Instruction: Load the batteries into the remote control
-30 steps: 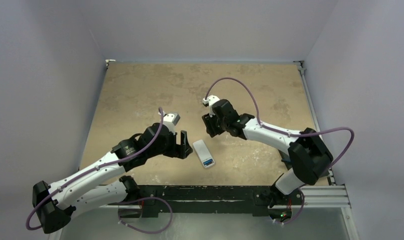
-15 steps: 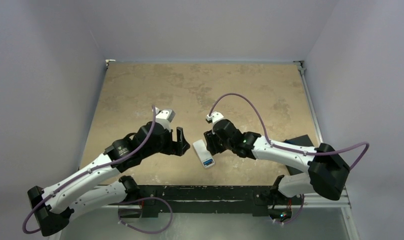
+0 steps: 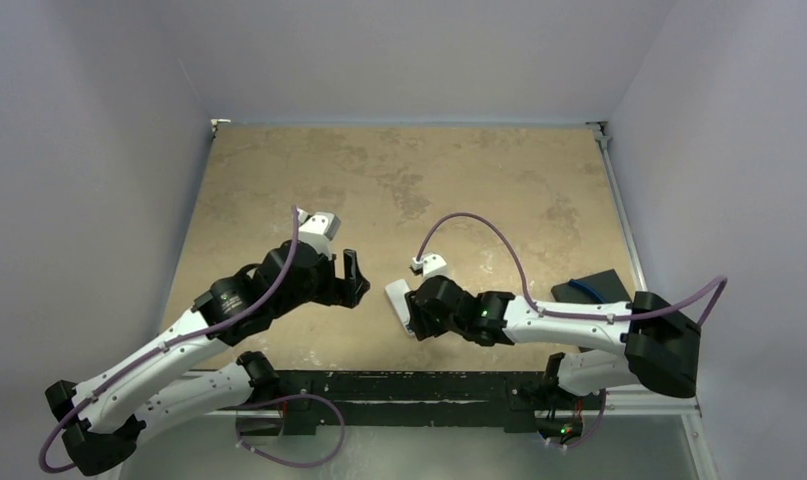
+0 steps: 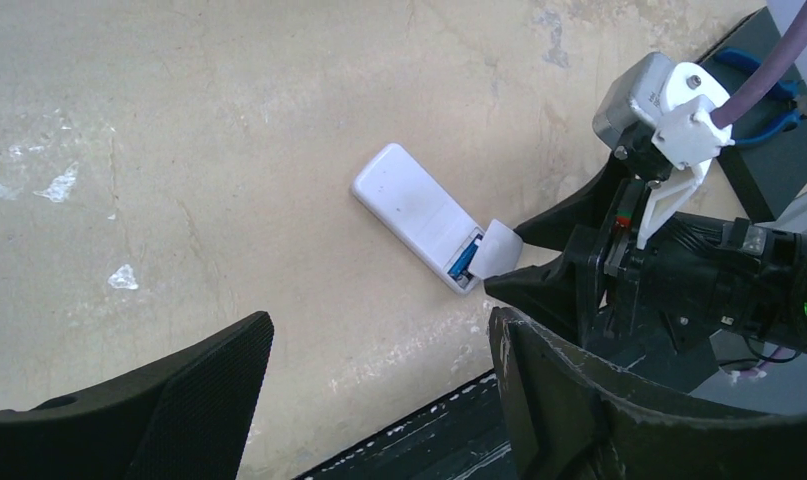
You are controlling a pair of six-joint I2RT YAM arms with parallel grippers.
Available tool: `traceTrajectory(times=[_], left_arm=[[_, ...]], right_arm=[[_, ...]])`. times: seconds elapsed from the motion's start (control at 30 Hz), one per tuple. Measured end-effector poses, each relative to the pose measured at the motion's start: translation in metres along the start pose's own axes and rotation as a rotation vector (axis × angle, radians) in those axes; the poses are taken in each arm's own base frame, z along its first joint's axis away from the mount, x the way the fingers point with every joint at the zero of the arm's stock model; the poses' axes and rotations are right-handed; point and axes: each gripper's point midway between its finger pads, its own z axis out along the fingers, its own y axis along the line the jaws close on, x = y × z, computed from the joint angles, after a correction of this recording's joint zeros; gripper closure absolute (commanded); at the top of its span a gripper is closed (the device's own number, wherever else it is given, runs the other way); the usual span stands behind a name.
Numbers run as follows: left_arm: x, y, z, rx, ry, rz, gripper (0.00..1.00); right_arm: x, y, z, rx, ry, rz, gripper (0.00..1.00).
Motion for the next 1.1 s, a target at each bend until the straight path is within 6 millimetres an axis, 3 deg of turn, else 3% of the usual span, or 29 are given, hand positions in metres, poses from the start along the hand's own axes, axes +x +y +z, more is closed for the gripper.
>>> traceTrajectory(times=[0.4,1.1], left_arm=[[-0.006,0.005,-0.01,0.002,-0.041,0.033,0.2],[-0.008,0.005,-0.017,0.02,-0.069,0.026,0.19]], right_arm=[[0.018,0.007,0.007,0.064,-0.002,0.073,0.6],[0.025,-0.003,0.018,0.131,0.001,0.082,0.59]])
